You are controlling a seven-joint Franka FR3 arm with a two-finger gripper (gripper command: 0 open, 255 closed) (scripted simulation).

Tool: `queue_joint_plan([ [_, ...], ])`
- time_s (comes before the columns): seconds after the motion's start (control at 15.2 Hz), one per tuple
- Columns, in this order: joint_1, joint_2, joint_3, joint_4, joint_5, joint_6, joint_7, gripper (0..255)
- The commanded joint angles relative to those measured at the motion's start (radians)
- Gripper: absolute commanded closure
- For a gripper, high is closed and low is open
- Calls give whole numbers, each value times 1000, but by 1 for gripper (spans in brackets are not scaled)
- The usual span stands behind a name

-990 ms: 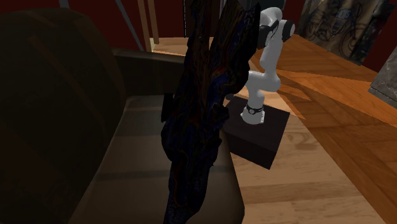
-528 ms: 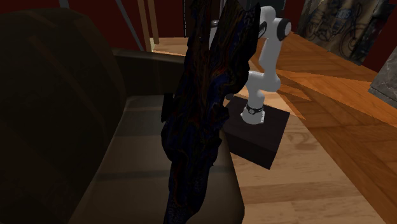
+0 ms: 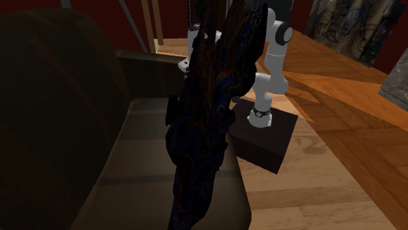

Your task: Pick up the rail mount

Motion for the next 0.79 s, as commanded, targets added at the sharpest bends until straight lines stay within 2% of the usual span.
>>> queue_joint_plan([
  [0.0,-9,83,-24,76,32,9,-76,0],
  [0.26,-44,257,-50,258,114,-1,-211,0],
  [0.53,-110,445,-48,487,202,-46,-330,0],
  [0.59,-121,469,-45,519,212,-54,-342,0],
  [0.73,-118,466,-44,486,210,-25,-341,0],
])
